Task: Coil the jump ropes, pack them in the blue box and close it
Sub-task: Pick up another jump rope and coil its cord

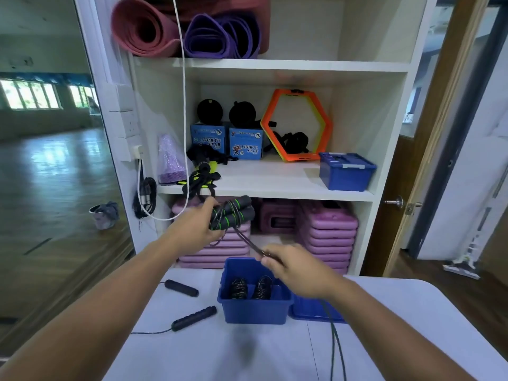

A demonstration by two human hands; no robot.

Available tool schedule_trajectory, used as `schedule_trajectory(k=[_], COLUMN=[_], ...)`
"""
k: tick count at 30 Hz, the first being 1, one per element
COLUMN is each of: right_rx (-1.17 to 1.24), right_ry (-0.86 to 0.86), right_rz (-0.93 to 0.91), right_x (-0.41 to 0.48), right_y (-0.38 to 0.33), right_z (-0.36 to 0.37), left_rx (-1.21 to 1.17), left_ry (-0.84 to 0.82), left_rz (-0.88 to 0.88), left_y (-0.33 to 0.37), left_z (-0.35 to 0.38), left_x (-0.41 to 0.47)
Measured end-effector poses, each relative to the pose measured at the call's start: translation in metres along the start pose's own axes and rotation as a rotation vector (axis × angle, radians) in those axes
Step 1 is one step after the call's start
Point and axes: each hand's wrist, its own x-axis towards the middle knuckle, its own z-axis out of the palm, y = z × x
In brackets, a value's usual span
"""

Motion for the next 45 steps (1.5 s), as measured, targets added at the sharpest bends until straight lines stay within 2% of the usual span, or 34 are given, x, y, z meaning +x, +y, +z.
schedule_trajectory(k=[5, 10, 13, 17, 19, 20, 22, 25, 28, 31, 33, 36, 40, 42, 45], right_rx=[-0.181, -0.194, -0.024, 0.321, 0.503, 0.546, 0.542, 0.672, 0.555, 0.387, 0.215, -0.006, -0.168, -0.220, -0.085], right_ry=[0.070, 0.187, 0.205, 0.210, 0.164, 0.131, 0.088, 0.123, 0.045, 0.014, 0.033, 0.027, 0.067, 0.095, 0.099], right_rz=[-0.084, -0.111, -0.124, -0.006, 0.107, 0.179, 0.192, 0.175, 0.141, 0.102, 0.065, -0.008, -0.056, -0.070, -0.106], right_x=[0.011, 0.026, 0.031, 0.028, 0.020, 0.016, 0.010, 0.011, 0.002, -0.004, -0.003, -0.001, 0.009, 0.017, 0.024], right_y=[-0.014, -0.010, -0.004, 0.005, 0.007, 0.007, 0.008, 0.009, 0.006, 0.006, 0.006, 0.001, -0.011, -0.011, -0.007], right_z=[-0.050, -0.079, -0.087, -0.087, -0.074, -0.062, -0.031, 0.009, 0.034, 0.034, 0.021, -0.003, -0.036, -0.050, -0.068], left_rx=[0.050, -0.115, -0.242, -0.528, -0.685, -0.766, -0.823, -0.759, -0.658, -0.320, -0.064, 0.214, 0.242, 0.165, -0.027], left_ry=[-0.127, -0.172, -0.187, -0.217, -0.148, -0.112, -0.016, 0.136, 0.213, 0.248, 0.209, 0.037, -0.154, -0.222, -0.247], left_rz=[0.158, 0.304, 0.370, 0.331, 0.308, 0.293, 0.271, 0.192, 0.052, 0.053, 0.066, 0.083, 0.202, 0.236, 0.296], left_y=[0.013, 0.042, 0.060, 0.082, 0.085, 0.085, 0.080, 0.065, 0.040, 0.019, 0.009, 0.003, 0.021, 0.036, 0.056], left_z=[0.017, 0.015, 0.005, -0.016, -0.025, -0.028, -0.031, -0.025, -0.012, -0.002, 0.002, 0.009, 0.016, 0.015, 0.010], left_x=[-0.013, -0.036, -0.054, -0.078, -0.081, -0.079, -0.070, -0.049, -0.028, -0.015, -0.011, -0.011, -0.025, -0.036, -0.054])
